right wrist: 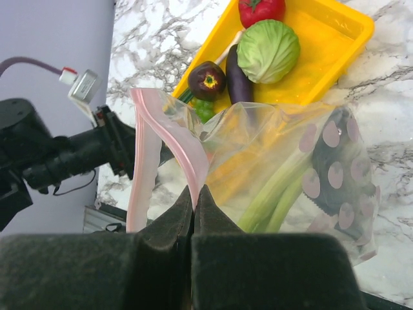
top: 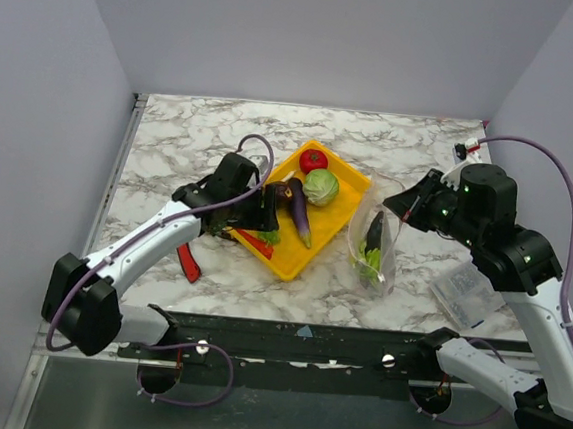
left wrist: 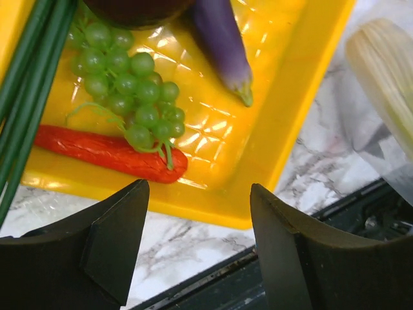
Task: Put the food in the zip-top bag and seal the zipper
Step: Pick up the fake fruit from the bin.
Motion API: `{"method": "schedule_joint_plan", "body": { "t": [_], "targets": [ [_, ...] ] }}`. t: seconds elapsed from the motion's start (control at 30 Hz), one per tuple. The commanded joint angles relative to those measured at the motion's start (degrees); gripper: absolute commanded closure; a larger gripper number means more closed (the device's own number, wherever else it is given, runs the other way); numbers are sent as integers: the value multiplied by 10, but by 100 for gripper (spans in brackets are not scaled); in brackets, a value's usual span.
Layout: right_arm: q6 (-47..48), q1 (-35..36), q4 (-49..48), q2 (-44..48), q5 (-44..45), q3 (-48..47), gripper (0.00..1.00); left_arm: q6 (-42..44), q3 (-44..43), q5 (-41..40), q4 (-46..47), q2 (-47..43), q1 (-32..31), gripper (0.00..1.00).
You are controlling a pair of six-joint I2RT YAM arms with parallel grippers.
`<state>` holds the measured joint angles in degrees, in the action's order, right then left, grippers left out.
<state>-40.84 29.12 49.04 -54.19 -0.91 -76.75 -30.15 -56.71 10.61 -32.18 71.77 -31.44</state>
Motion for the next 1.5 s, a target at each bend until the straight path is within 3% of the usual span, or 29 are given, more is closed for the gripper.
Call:
{"method": "schedule_joint_plan", "body": {
  "t": [0.0, 0.4, 0.53, 0.63, 0.73, 0.8, 0.9, 1.07, 1.47],
  "targets": [
    [7, -3, -10, 6, 13, -2, 99, 20, -55, -48, 11, 83, 4, 34],
    [0, -3, -19, 14, -7, 11, 99, 1, -117, -160, -27, 246, -34, 31],
    [-4, -3, -23, 12, -11, 15, 99, -1, -124, -143, -33, 292, -43, 32],
    [-5, -3, -24, 5, -14, 15, 99, 1, -120, -136, -27, 310, -48, 36],
    [-1, -3, -22, -4, -7, 15, 100, 9, -114, -116, -12, 309, -48, 57],
    [-2, -3, -23, -5, -3, 16, 99, 13, -115, -90, -12, 301, -50, 72],
    [-6, -3, -26, -4, 0, 25, 100, 15, -110, -50, -14, 275, -55, 81],
    [-8, -3, -32, -12, 7, 27, 99, 9, -102, 35, -15, 207, -55, 88],
    [-12, -3, -27, -35, 23, 9, 99, -3, -93, 234, -52, 2, -56, 95]
  ]
}}
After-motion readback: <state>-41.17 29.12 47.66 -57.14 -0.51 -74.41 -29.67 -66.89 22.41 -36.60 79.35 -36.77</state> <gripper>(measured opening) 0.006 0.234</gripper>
